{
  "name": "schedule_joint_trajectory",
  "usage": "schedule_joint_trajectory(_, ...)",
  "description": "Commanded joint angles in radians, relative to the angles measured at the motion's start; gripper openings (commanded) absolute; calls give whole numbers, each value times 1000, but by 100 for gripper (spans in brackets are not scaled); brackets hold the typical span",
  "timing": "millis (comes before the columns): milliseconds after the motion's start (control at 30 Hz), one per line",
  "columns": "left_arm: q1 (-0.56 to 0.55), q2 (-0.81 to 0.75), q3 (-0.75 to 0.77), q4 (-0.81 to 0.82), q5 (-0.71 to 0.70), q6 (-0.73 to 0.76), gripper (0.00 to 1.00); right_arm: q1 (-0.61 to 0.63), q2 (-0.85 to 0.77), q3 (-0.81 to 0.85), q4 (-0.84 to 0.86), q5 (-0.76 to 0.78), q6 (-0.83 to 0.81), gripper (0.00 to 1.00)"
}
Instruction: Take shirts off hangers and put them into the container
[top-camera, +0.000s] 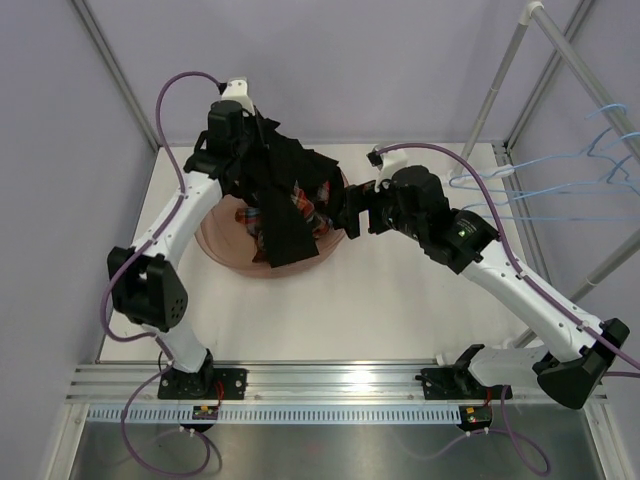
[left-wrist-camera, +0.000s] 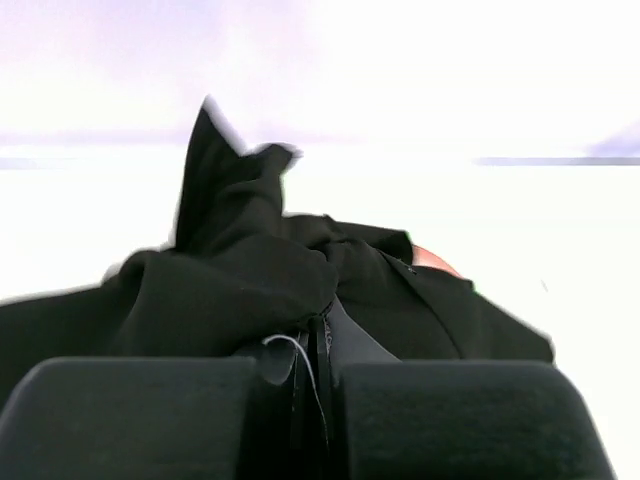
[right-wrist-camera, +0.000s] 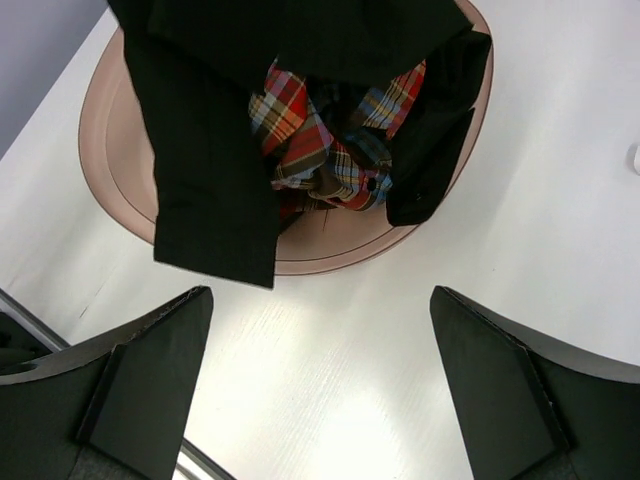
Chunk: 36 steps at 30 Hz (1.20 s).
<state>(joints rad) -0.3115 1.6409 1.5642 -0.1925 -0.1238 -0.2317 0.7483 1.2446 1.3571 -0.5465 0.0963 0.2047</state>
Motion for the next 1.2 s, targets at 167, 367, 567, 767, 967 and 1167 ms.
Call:
schedule_joint_trajectory(167, 95, 53, -87, -62, 61, -152, 0, 11, 3, 53, 20, 66, -37, 100)
schedule_joint_trajectory(367, 95, -105, -471, 14, 67, -262, 0, 11, 27, 76, 23, 60, -22, 99)
schedule_joint_trajectory(567, 94, -203, -625, 82, 116, -298, 29, 10, 56, 62, 19, 65, 10, 99)
schedule_joint_trajectory(767, 63, -379, -580, 26, 98, -233, 76, 19, 30, -10, 19, 42, 27, 100)
schedule_joint_trajectory(967, 6, -642, -610, -41, 64, -239, 99, 66, -10, -88, -10, 103, 36, 99)
schedule_joint_trajectory(1167, -51, -946, -788, 10, 154, -284, 99, 138, -88, -199, 22, 118, 90, 100)
